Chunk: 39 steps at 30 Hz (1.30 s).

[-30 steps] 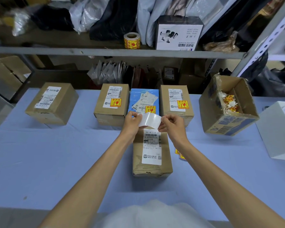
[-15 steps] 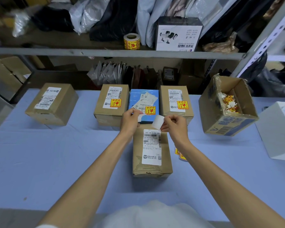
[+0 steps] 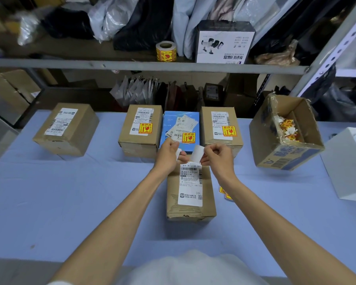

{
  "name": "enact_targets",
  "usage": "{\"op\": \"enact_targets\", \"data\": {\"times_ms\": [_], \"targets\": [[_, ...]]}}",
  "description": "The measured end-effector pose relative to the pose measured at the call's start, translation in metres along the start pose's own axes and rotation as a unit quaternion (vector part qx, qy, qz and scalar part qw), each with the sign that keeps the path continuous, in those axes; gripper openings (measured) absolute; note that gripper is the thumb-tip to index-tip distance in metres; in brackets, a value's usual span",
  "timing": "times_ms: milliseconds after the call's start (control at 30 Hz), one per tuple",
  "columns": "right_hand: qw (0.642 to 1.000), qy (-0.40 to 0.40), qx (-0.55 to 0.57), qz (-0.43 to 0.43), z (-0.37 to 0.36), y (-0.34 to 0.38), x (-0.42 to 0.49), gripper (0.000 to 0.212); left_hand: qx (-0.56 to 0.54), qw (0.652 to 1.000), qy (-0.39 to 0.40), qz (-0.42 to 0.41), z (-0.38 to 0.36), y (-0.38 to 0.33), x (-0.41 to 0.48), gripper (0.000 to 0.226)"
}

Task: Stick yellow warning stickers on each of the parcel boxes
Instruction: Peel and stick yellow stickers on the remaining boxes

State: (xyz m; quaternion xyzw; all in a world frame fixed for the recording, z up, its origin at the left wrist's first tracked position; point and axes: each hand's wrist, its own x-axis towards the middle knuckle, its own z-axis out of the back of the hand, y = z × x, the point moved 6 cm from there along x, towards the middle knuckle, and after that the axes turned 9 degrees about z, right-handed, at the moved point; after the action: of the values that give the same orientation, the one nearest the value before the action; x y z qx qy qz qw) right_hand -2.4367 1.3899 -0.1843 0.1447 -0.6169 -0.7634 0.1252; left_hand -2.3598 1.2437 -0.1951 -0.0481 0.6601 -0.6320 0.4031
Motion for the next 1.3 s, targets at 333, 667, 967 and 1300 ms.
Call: {"op": "enact_targets", "data": {"times_ms": [333,667,967,1300], "targets": [[1.000,0.002,0.004,-0.009,0.001,-0.003,-0.001,0.012,0.141,0.986,-0.092,0.002,0.010,0.004,0.003,0.036],[1.000,0.004,0.005,-0.012,-0.003,0.001,-0.002,0.012,0.100,0.995,0.000,0.000,0.001,0.009,-0.003,0.035],[0.999,-0.014,-0.035,0.002,-0.002,-0.002,-0.004,0.013,0.126,0.981,-0.107,-0.102,0.005,-0.011,-0.021,0.033],[0.996,-0.043,-0.073,-0.013,0.001,-0.002,-0.004,0.026,0.356,0.909,-0.055,-0.210,-0.031,-0.019,-0.030,0.006]]}}
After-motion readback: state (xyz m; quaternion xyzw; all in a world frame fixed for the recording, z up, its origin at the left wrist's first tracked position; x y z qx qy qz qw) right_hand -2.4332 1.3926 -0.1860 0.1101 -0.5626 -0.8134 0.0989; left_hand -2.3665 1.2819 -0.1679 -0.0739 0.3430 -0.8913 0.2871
